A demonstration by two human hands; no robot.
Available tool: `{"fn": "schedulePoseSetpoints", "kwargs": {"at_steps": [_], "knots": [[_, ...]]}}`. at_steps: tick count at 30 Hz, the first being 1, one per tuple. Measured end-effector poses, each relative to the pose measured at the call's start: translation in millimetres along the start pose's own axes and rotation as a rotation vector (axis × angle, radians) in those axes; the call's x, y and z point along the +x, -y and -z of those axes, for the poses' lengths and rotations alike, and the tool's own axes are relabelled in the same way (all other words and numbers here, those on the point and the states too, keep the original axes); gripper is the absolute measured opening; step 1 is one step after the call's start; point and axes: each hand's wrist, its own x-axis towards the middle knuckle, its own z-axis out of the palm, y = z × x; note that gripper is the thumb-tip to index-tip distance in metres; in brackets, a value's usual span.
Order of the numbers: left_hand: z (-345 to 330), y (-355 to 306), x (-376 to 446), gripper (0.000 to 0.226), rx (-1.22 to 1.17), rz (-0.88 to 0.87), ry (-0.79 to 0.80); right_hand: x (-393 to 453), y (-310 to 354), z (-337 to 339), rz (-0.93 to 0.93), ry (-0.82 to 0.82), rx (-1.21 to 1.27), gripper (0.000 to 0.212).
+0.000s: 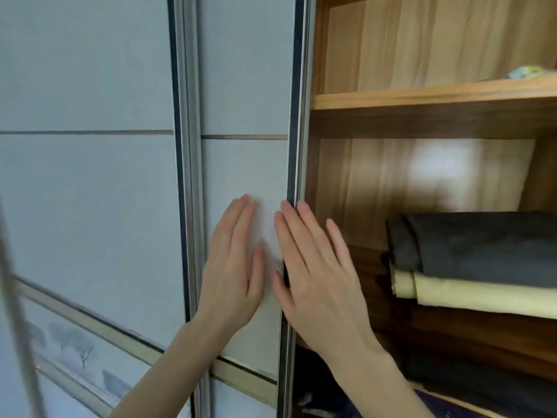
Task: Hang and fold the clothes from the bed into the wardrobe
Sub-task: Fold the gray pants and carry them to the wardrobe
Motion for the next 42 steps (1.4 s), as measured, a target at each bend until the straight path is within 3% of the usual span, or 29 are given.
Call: {"fn": "schedulePoseSetpoints", "kwargs": {"at_steps": [6,15,30,42], "knots": [[-24.6,26.5,-10.5,0.06,0.146,-0.002,0.005,1.5,13.1,-25.7,-0.093,-0.046,-0.055,0.06],[-44.9,16.5,-12.2,0.061,0.134,-0.035,-0.036,-10.5,4.0,-22.7,-0.14,-0.088,-0.135,0.06],[-58.9,-48.0,-17.8,0.061,0.053,-0.188,0.024,-60.0,-47.0,23.4,-0.241,-0.092,-0.239,0.065],[-65.0,-54.9,-30.4,0.064,0.07,-0.223,0.003,-101.8,-95.4,64.9,-0.375,-0.134,-0.391,0.059]]}}
